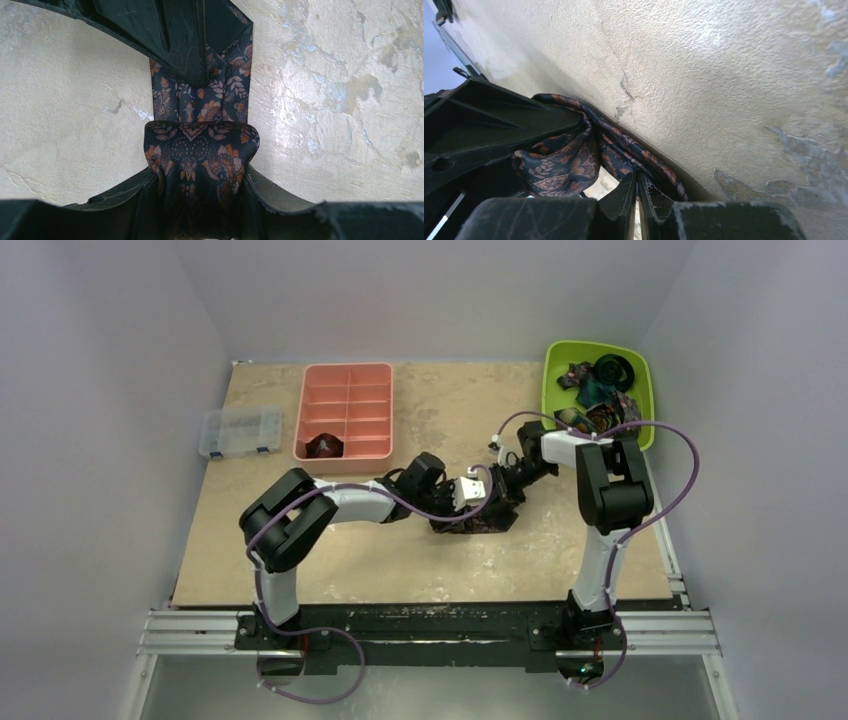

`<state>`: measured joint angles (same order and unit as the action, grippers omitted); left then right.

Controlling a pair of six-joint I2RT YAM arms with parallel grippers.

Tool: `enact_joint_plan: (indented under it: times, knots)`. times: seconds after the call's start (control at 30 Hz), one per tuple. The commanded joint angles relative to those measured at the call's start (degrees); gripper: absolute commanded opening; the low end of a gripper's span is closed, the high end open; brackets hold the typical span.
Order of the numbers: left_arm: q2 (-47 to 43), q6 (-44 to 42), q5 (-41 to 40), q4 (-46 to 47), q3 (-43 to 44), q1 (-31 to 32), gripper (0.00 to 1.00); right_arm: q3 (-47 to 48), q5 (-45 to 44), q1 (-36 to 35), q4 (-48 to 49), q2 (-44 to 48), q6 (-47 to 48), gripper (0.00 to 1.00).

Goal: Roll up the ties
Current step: Roll the tie at the center of the board.

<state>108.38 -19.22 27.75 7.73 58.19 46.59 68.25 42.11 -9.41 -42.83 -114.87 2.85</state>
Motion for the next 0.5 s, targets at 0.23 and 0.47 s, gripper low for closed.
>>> enact_joint_plan:
  times: [0.23, 0.47]
  knots:
    - [3.66, -1.77, -5.31, -16.16, 4.71, -0.53, 0.29, 1.85, 3.21, 0.05, 2.33, 4.67, 4.99, 0.37]
    - [5.02, -1.17, -6.12, -16.45, 5.26, -0.14, 0.31, -2.21, 14.29, -1.57, 2.91, 9.83, 1.68, 0.58]
